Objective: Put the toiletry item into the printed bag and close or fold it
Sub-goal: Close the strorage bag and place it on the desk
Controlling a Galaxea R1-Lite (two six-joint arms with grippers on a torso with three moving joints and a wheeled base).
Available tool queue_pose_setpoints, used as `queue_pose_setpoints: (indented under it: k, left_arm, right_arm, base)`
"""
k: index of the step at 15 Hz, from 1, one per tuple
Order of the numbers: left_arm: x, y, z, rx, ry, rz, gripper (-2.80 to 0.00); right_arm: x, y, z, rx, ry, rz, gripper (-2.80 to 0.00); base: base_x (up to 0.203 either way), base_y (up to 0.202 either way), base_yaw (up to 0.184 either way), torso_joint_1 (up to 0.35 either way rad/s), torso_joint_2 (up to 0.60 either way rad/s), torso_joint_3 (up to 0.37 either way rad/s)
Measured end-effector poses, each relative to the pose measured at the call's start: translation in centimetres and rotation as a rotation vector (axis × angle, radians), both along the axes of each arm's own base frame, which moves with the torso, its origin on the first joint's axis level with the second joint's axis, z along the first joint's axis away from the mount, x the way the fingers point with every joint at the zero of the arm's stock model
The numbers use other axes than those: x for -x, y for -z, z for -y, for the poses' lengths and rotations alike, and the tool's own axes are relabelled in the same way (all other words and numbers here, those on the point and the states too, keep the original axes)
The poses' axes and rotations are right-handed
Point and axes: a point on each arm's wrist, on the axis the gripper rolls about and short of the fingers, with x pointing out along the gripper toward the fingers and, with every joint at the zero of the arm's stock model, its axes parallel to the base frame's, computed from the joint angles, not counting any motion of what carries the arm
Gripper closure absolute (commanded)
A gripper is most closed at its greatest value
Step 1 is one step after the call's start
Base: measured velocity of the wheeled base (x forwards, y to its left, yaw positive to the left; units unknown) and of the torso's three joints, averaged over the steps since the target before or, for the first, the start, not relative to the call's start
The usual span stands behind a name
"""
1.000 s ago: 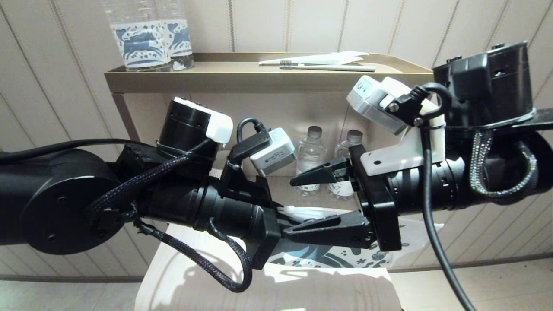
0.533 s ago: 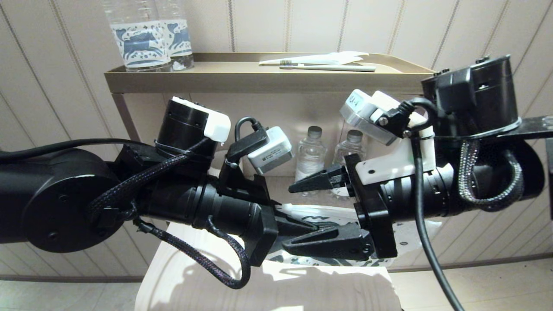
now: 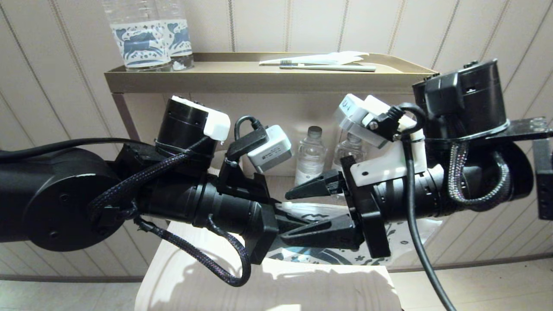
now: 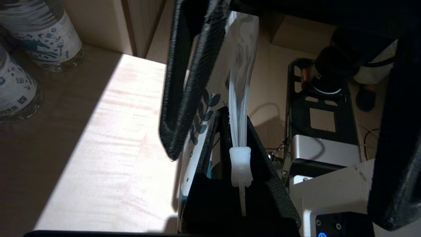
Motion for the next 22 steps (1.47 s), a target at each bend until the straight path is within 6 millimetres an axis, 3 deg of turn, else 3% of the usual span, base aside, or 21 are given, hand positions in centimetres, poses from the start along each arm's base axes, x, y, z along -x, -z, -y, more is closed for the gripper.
queue_pose_setpoints:
  k: [12,22]
  left_arm:
    - [0.0,0.1,0.0,-0.002,0.001,-0.001,0.0]
    - [0.0,0.2,0.0,-0.004,-0.001,-0.002,0.0]
  right_arm:
    - [0.1,0.2,0.1,0.004,-0.006,-0.004,0.0]
    - [0.5,0.5,1.7,0.013,0.023,0.005,0.0]
  base:
    - [0.0,0.0,0.0,0.0,0.0,0.0]
    - [0.0,0.0,0.0,0.0,0.0,0.0]
